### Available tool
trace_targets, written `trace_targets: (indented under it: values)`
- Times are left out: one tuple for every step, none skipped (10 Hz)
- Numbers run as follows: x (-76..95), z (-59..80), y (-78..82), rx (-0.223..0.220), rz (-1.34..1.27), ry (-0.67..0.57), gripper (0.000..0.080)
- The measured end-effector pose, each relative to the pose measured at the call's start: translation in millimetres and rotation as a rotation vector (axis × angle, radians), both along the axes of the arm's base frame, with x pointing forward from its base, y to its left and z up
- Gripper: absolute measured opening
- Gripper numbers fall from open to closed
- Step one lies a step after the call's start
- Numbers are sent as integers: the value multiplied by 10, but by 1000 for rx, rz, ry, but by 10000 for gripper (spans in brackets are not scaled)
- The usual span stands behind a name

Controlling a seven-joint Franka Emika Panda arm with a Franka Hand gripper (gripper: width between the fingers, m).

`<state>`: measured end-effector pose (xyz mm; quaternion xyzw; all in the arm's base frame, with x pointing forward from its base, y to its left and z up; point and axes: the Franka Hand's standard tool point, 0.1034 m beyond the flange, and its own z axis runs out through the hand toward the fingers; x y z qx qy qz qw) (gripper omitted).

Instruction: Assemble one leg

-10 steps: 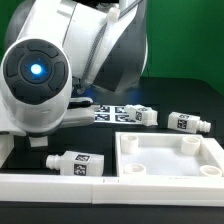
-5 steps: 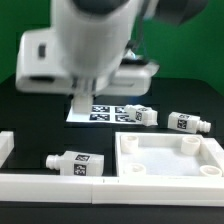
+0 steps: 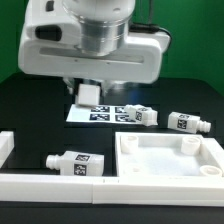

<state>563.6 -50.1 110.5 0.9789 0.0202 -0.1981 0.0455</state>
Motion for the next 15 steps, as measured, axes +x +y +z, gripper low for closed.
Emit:
trace_targets:
  values:
    - [98, 75, 240, 22, -22, -60, 284]
    - [267, 168, 456, 6, -70, -108, 284]
    - [494, 311, 654, 8, -79, -173, 284]
    - [583, 397, 665, 13, -78, -209, 284]
    - [624, 403, 581, 19, -70, -288, 284]
    - [618, 394, 606, 24, -64, -338, 284]
    - [675, 397, 636, 32, -54, -419, 284]
    - [687, 372, 664, 39, -46, -511, 284]
    - [590, 280, 758, 49, -29, -587, 284]
    - [622, 290, 857, 59, -14, -651, 284]
    - [743, 317, 969, 70, -6, -728, 284]
    - [847, 306, 1070, 80, 5, -816, 284]
    - [891, 288, 1117, 87, 11, -879, 284]
    - [890, 283, 1108, 88, 16, -920, 284]
    - [891, 272, 1107, 90, 20, -957, 284]
